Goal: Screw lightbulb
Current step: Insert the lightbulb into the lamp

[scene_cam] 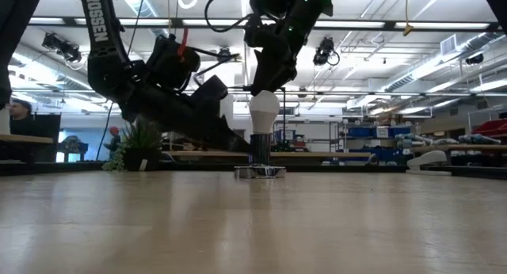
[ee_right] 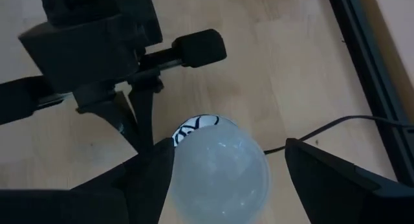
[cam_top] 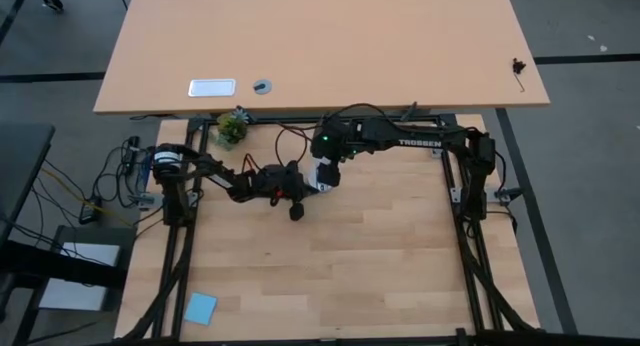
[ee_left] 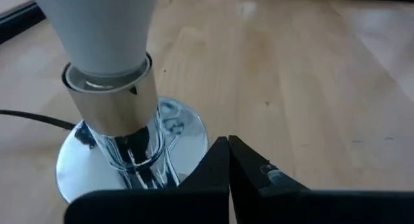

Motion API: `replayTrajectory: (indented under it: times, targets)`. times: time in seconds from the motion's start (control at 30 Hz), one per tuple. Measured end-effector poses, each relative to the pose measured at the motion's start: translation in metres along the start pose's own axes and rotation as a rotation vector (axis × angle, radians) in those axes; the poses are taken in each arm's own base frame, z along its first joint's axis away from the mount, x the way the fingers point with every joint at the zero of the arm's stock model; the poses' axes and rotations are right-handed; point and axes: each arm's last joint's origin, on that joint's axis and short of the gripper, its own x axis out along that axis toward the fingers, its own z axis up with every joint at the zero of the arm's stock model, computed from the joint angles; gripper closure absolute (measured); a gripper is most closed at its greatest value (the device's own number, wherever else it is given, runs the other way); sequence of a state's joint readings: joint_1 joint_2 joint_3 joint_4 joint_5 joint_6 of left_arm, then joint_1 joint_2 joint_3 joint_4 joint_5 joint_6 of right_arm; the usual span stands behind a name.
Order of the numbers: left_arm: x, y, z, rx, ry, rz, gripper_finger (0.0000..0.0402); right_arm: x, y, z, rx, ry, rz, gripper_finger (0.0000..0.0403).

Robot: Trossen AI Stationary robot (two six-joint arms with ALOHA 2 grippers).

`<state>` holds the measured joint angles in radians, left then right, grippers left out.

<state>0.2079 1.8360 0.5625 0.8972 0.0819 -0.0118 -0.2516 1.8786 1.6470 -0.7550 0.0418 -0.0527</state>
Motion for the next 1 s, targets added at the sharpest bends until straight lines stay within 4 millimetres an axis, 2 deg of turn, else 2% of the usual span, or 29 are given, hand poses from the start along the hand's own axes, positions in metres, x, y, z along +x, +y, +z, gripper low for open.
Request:
replayTrajectory:
  times: [0.33, 0.6, 0.67, 0.77, 1.0]
  targets:
    - [-0.002, 0.018, 0.000, -0.046, -0.004, 0.066, 0.0401, -0.008, 0.000, 0.004, -0.033, -0.042, -0.004, 0.0102]
    - [-0.003, 0.023, 0.004, -0.050, -0.042, 0.045, 0.0401, -0.043, -0.006, 0.007, -0.037, -0.118, -0.040, 0.0119]
    - [-0.003, 0.023, 0.005, -0.045, -0.050, 0.044, 0.0401, -0.046, -0.010, 0.006, -0.005, -0.122, -0.035, 0.0140]
    - [-0.002, 0.023, 0.003, -0.037, -0.042, 0.043, 0.0401, -0.042, -0.013, 0.003, 0.031, -0.082, -0.020, 0.0193]
    - [-0.002, 0.023, -0.001, -0.023, 0.006, 0.051, 0.0401, -0.040, -0.014, 0.001, 0.051, -0.068, -0.001, 0.0355]
